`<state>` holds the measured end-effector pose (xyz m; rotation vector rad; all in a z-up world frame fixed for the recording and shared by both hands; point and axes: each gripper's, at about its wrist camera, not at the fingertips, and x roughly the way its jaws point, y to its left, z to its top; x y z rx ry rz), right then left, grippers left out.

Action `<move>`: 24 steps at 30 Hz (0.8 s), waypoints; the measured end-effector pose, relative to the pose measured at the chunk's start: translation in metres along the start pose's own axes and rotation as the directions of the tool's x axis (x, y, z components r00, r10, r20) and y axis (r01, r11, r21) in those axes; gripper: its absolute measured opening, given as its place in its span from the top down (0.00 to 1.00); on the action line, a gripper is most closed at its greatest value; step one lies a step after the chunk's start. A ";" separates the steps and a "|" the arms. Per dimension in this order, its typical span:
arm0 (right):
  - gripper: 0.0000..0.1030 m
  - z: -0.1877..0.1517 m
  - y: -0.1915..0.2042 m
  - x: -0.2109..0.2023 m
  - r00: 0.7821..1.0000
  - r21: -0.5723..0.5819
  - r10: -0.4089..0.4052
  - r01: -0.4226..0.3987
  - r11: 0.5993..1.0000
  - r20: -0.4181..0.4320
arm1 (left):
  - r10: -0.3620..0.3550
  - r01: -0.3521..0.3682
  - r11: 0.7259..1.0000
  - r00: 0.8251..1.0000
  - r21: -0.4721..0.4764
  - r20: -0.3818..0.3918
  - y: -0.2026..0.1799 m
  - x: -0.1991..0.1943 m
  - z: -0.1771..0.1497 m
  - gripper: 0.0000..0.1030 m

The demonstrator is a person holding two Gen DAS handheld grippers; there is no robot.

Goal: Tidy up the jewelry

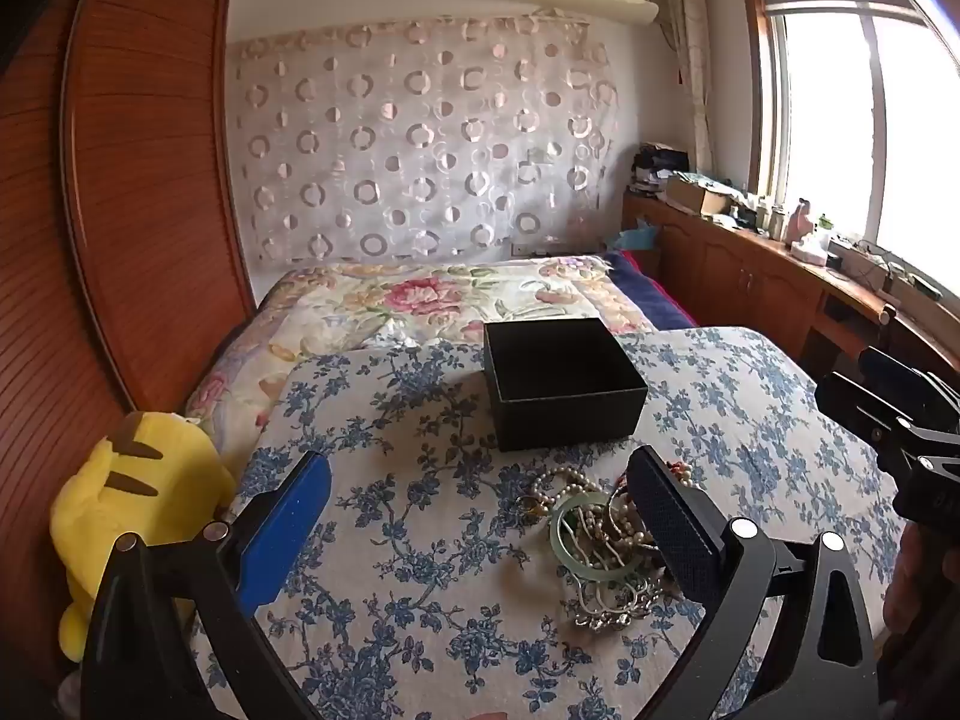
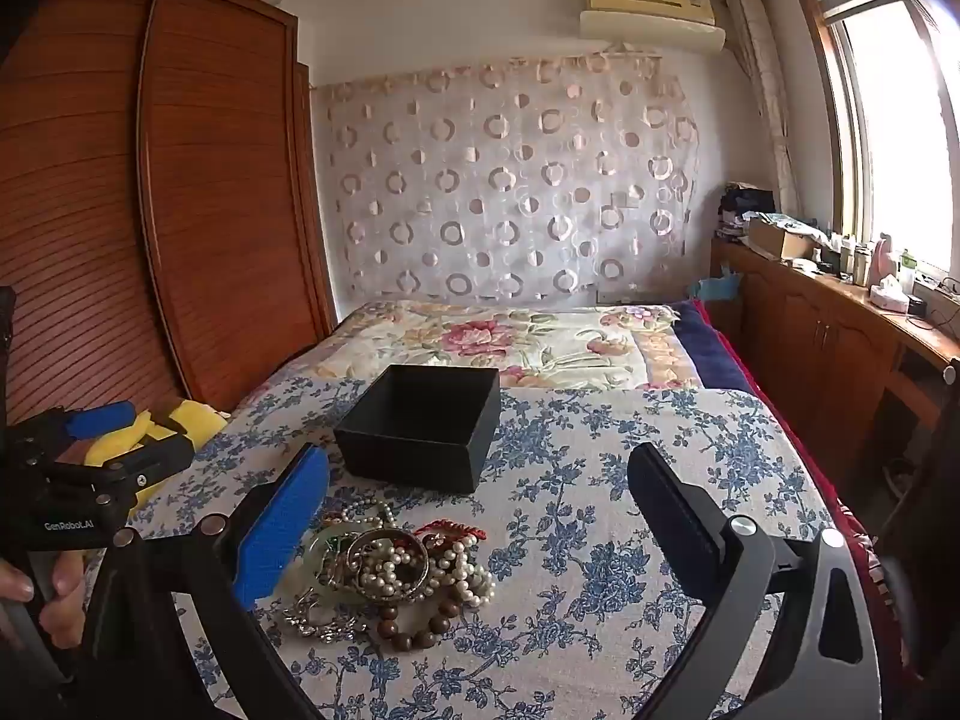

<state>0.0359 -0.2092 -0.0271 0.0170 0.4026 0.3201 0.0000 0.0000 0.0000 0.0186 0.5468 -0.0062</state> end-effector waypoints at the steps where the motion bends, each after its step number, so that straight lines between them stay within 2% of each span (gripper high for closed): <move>1: 0.02 0.000 0.000 0.000 1.000 0.002 0.001 -0.001 1.000 -0.002 | 0.001 -0.001 1.000 1.000 0.000 0.007 0.000 0.000 0.000 0.07; 24: 0.02 0.001 0.001 -0.002 1.000 -0.001 0.001 -0.001 1.000 0.000 | 0.003 -0.002 1.000 1.000 -0.008 0.015 -0.001 0.001 0.006 0.07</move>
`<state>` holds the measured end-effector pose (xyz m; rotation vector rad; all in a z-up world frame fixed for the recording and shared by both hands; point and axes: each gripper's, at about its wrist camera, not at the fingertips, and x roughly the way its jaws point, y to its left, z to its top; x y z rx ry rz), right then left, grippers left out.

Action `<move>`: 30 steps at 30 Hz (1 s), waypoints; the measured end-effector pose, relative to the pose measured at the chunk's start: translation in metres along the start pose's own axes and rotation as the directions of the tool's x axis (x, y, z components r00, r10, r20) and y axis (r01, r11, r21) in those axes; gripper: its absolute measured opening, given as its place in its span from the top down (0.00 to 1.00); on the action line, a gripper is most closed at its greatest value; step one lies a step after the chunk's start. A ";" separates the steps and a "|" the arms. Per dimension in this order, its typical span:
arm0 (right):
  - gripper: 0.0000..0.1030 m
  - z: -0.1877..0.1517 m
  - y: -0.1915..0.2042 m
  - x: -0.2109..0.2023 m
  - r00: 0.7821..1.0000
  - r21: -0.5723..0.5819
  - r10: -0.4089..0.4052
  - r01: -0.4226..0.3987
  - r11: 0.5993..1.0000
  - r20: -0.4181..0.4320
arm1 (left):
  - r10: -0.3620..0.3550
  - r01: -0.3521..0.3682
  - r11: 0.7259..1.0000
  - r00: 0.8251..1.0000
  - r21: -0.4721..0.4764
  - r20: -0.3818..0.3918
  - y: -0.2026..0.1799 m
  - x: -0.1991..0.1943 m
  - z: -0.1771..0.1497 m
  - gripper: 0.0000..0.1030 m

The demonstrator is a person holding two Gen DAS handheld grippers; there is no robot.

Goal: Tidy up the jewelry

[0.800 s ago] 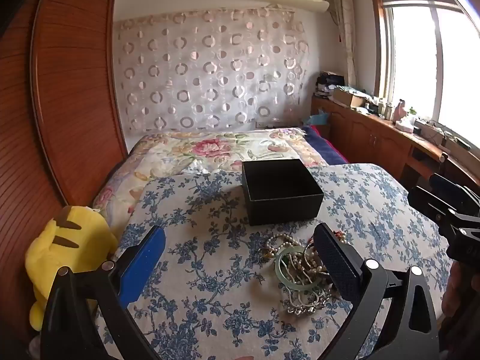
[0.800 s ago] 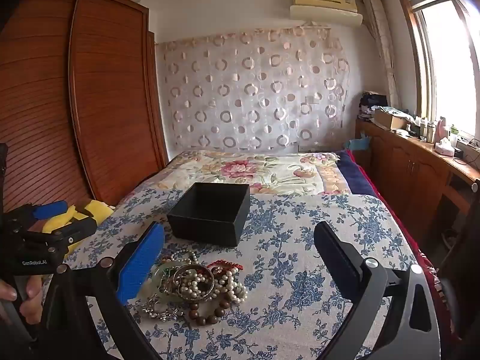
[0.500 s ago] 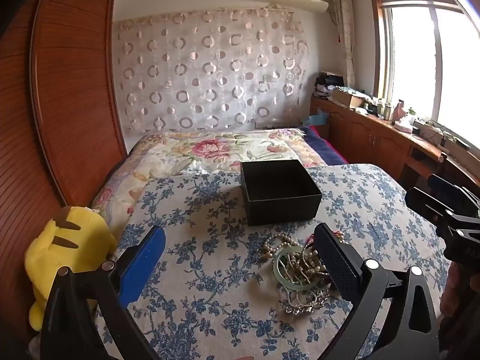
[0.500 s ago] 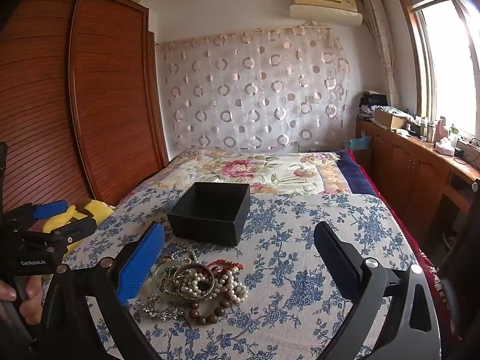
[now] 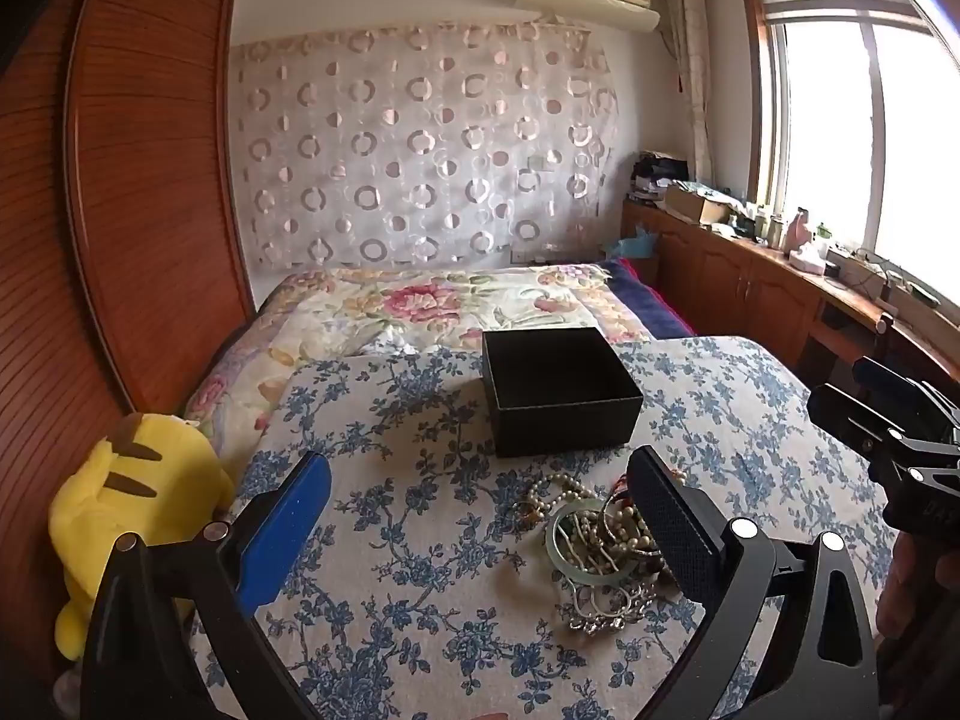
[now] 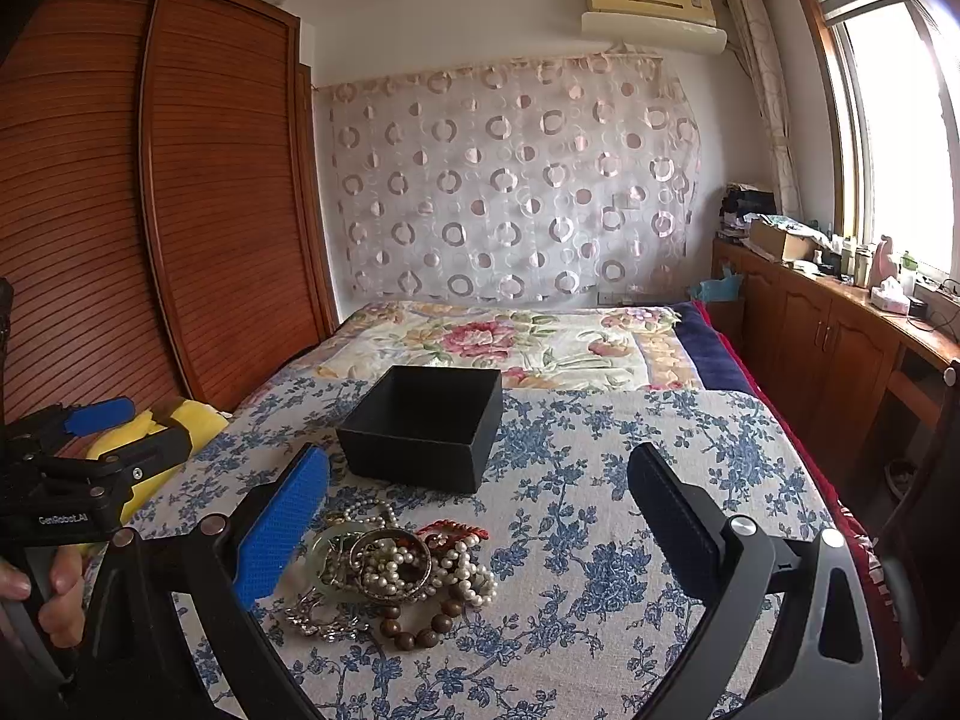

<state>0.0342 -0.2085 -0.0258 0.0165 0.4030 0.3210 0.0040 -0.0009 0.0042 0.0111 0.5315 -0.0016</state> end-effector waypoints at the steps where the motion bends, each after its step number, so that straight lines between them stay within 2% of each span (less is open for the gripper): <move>1: 0.02 0.000 0.000 0.000 1.000 -0.001 0.001 -0.001 1.000 0.002 | 0.001 -0.001 1.000 1.000 0.000 0.000 0.000 0.001 0.001 0.07; 30: 0.02 0.007 0.002 -0.006 1.000 -0.004 0.001 -0.001 1.000 0.009 | -0.004 0.004 1.000 1.000 -0.003 0.007 0.002 -0.003 -0.003 0.07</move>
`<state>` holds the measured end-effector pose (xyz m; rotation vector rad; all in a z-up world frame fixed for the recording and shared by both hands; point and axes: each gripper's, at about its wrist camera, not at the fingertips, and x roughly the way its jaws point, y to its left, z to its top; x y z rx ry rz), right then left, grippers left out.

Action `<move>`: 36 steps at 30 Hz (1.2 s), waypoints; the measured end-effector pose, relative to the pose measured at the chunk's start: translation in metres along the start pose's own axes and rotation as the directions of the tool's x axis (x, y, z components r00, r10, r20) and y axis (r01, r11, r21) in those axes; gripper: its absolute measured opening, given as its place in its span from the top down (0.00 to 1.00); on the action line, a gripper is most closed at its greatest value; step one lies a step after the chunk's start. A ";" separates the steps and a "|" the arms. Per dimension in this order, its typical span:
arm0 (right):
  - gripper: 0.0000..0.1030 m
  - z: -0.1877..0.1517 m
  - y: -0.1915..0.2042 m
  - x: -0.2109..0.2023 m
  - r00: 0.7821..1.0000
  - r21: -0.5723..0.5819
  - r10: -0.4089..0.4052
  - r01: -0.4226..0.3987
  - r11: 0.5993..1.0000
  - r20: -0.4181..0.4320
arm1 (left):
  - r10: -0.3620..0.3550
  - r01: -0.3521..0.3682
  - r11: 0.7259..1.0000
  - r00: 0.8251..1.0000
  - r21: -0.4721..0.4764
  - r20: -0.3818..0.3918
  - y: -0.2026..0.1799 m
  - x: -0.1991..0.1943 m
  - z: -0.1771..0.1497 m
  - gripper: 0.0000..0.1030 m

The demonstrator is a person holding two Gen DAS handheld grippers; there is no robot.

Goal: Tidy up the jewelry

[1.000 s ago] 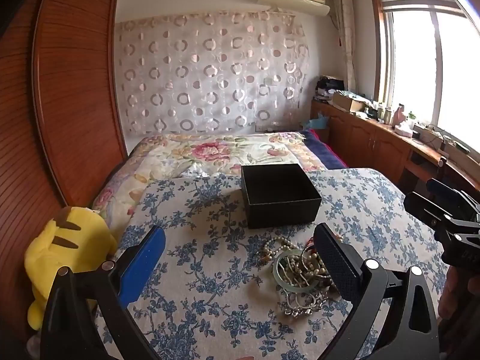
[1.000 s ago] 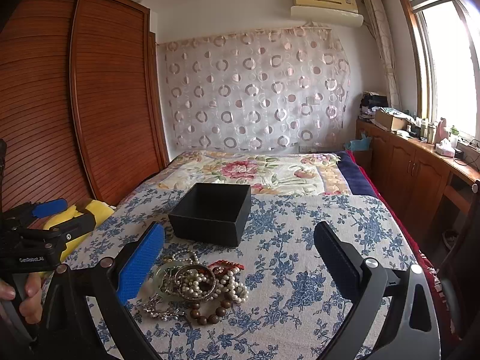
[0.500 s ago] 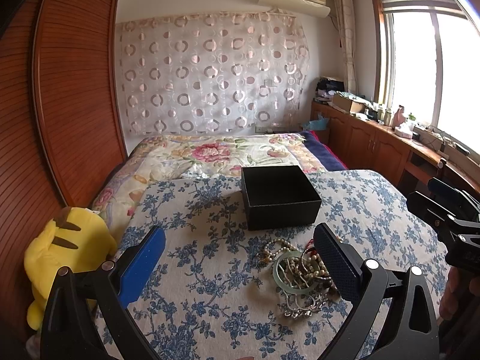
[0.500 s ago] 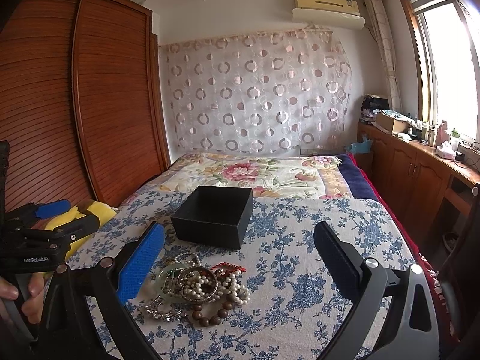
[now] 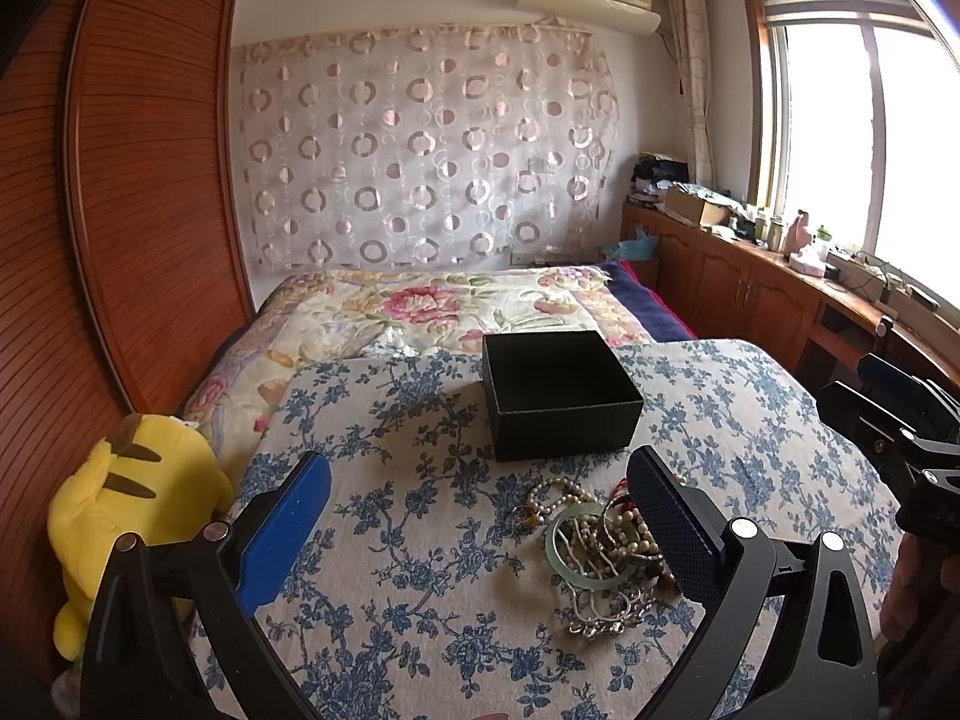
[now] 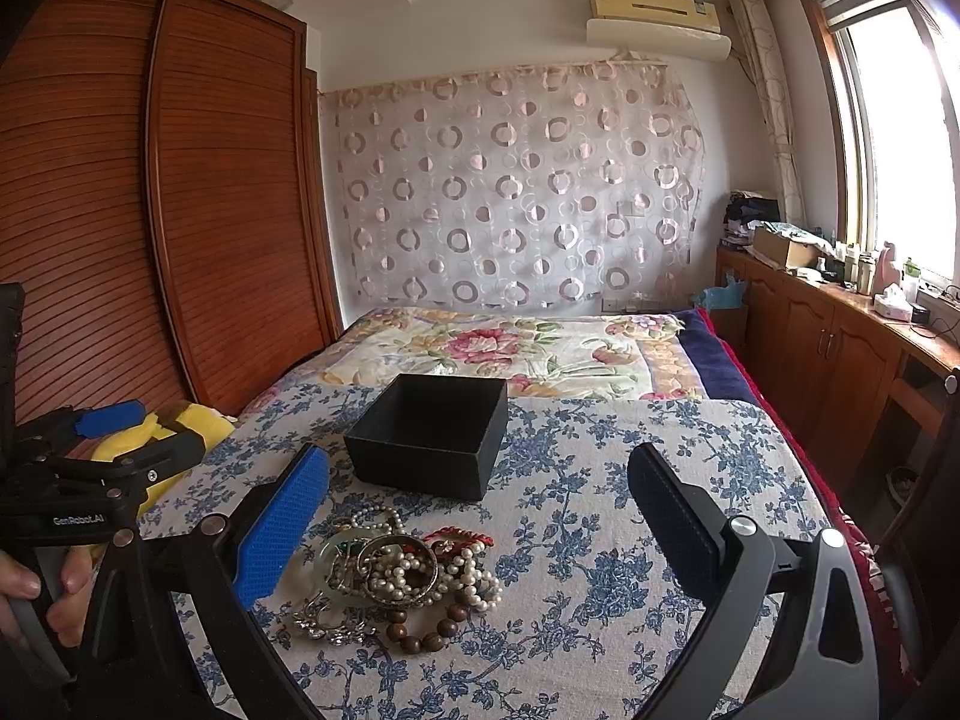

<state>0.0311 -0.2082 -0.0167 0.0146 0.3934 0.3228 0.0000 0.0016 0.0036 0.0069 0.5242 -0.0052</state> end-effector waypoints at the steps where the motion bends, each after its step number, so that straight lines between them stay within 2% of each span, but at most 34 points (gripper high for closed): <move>1: 0.02 0.000 0.000 0.000 1.000 0.000 0.000 0.000 1.000 0.000 | 0.000 0.000 1.000 1.000 0.000 -0.001 0.000 0.000 0.000 0.07; 36: 0.02 0.004 0.004 -0.001 1.000 0.000 0.003 -0.003 1.000 0.002 | -0.002 0.002 1.000 1.000 -0.003 -0.010 -0.005 0.001 -0.002 0.07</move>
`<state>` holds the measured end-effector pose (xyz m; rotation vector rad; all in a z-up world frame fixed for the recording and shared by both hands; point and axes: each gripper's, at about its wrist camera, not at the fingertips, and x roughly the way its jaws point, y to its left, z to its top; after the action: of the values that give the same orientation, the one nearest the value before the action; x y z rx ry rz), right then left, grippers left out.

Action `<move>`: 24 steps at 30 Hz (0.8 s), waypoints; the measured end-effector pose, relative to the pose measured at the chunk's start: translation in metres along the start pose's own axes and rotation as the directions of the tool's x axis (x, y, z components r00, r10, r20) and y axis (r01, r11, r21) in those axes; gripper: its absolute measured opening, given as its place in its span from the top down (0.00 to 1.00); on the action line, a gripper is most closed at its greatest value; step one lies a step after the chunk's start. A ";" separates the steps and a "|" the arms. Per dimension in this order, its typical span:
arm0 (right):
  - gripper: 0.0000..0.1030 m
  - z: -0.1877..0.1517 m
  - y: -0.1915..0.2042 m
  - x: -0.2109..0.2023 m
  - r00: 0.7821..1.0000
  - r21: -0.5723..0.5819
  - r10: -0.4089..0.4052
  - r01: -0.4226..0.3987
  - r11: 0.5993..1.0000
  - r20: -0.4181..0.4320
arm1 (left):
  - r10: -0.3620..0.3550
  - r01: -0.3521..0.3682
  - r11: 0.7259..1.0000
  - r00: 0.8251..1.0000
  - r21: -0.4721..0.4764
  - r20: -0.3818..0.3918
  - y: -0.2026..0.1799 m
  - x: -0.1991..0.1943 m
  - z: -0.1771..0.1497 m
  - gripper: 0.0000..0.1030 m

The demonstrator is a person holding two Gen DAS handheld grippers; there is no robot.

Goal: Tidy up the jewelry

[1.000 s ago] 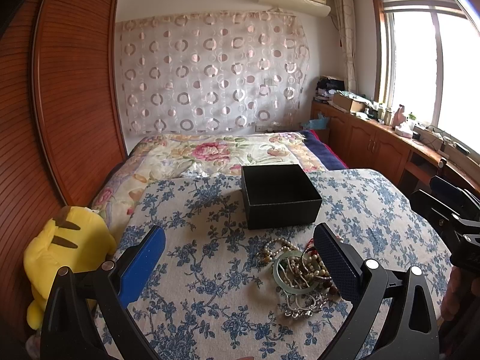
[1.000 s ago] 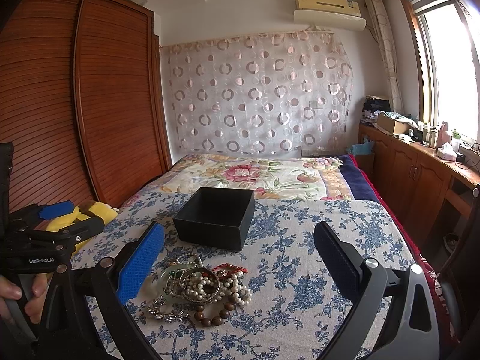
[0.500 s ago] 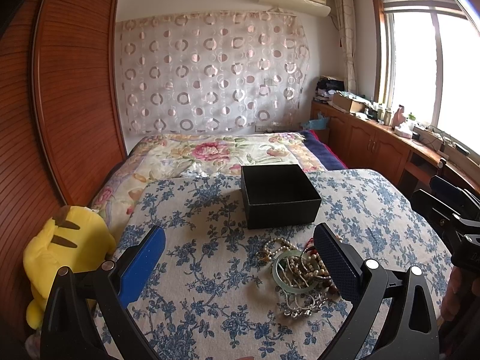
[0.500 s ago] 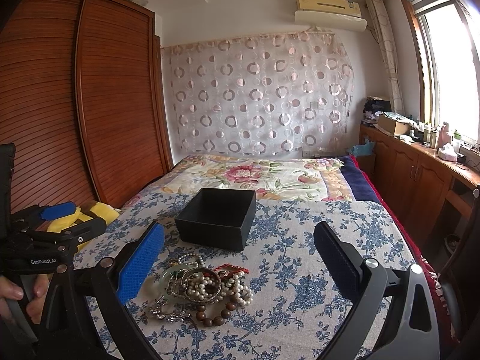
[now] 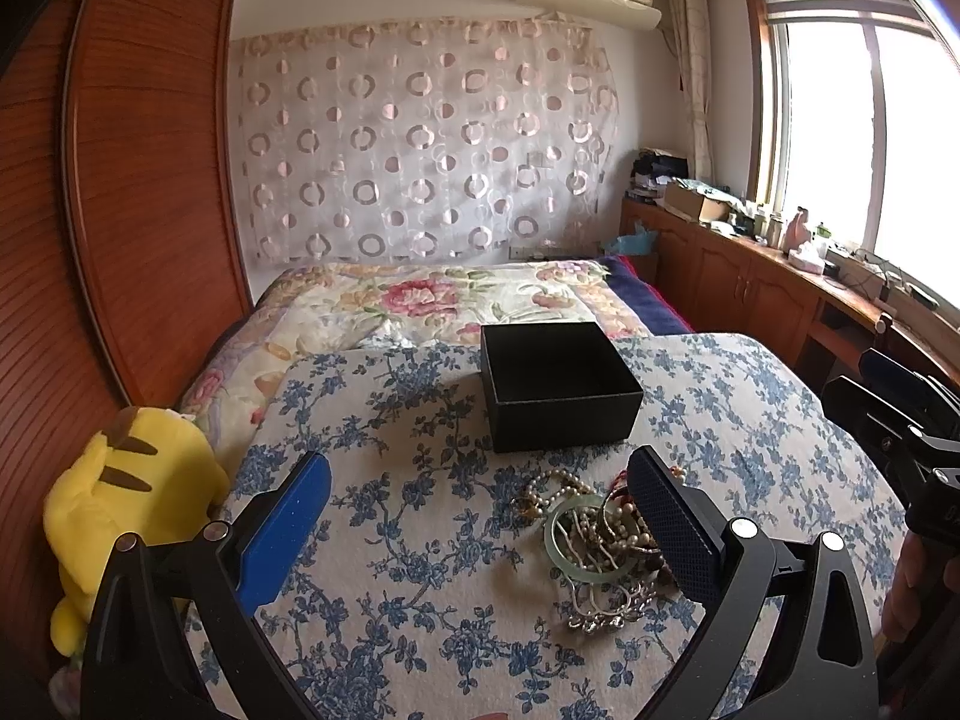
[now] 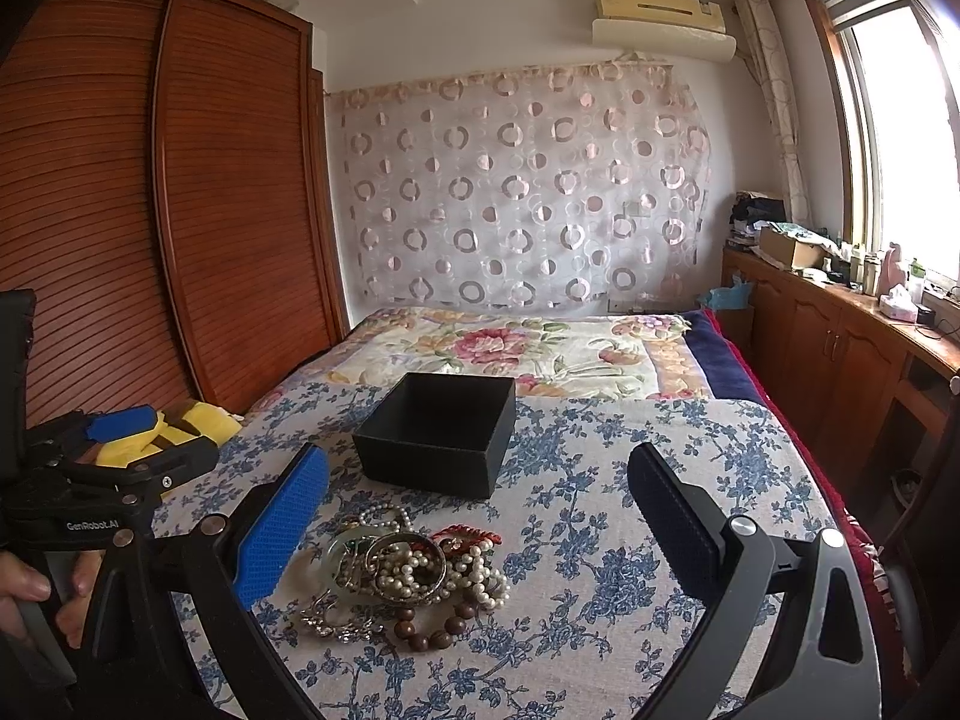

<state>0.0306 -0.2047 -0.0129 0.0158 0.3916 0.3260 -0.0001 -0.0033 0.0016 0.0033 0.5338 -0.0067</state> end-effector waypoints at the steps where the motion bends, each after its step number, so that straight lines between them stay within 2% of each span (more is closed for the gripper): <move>1: 0.02 0.001 0.001 0.000 1.000 0.001 0.002 -0.002 1.000 -0.002 | -0.001 0.001 1.000 1.000 0.000 -0.005 0.000 0.001 -0.001 0.07; 8: 0.02 0.000 0.007 0.011 0.996 -0.019 0.082 -0.083 0.996 -0.036 | -0.020 0.020 1.000 0.998 0.001 -0.055 0.007 0.022 -0.012 0.07; 14: 0.14 -0.010 0.004 0.037 0.988 -0.040 0.118 -0.123 0.992 -0.102 | -0.051 0.052 0.999 0.995 -0.001 -0.088 0.013 0.034 -0.020 0.07; 20: 0.44 -0.023 0.011 0.065 0.961 -0.074 0.184 -0.203 0.976 -0.206 | -0.078 0.078 0.997 0.991 -0.006 -0.112 0.019 0.043 -0.026 0.07; 24: 0.63 -0.033 0.013 0.089 0.933 -0.072 0.217 -0.247 0.966 -0.287 | -0.094 0.094 0.996 0.987 -0.001 -0.128 0.021 0.049 -0.031 0.07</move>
<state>0.0915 -0.1660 -0.0752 -0.0906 0.6527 0.5866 0.0264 0.0172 -0.0501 -0.0165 0.6624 -0.1006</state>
